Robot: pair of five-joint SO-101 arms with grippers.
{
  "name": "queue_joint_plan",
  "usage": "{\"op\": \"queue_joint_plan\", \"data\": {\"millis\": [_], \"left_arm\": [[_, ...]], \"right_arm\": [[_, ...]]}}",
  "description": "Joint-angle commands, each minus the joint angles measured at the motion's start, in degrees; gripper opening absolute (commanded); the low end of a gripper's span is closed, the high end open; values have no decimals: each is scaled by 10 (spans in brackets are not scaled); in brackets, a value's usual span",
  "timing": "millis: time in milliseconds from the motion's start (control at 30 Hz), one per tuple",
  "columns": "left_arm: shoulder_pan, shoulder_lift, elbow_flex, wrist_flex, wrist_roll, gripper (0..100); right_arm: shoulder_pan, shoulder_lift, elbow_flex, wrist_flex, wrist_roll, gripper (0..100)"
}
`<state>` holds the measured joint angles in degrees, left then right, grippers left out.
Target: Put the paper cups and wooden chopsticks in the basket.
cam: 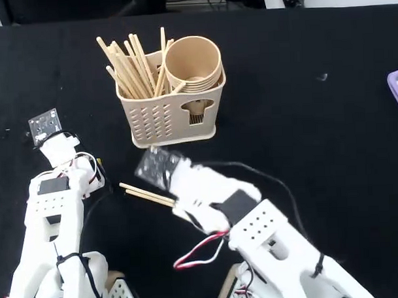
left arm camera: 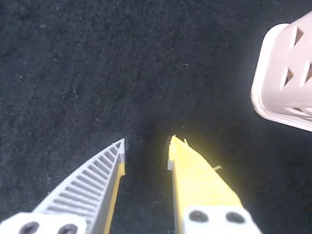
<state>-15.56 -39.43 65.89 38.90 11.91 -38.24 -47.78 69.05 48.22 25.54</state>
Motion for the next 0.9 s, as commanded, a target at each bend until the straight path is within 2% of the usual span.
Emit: {"op": "queue_joint_plan", "data": {"millis": [0,533,600,700,733,867], "left_arm": [[-5,-4,-4,-11,6,155],[-3,-3,-4,-10,6,155],[-2,-3,-4,-10,6,155],[-5,-3,-4,-9,6,155],[-5,-3,-4,-9,6,155],[-5,-3,-4,-9,6,155]], "right_arm": [[-4,-7,25,-31,13,214],[-16,307,-71,-30,13,208],[-16,310,-73,-31,13,152],[-16,310,-73,-33,13,3],[-16,310,-73,-31,13,26],[-11,298,-76,-30,13,10]]}}
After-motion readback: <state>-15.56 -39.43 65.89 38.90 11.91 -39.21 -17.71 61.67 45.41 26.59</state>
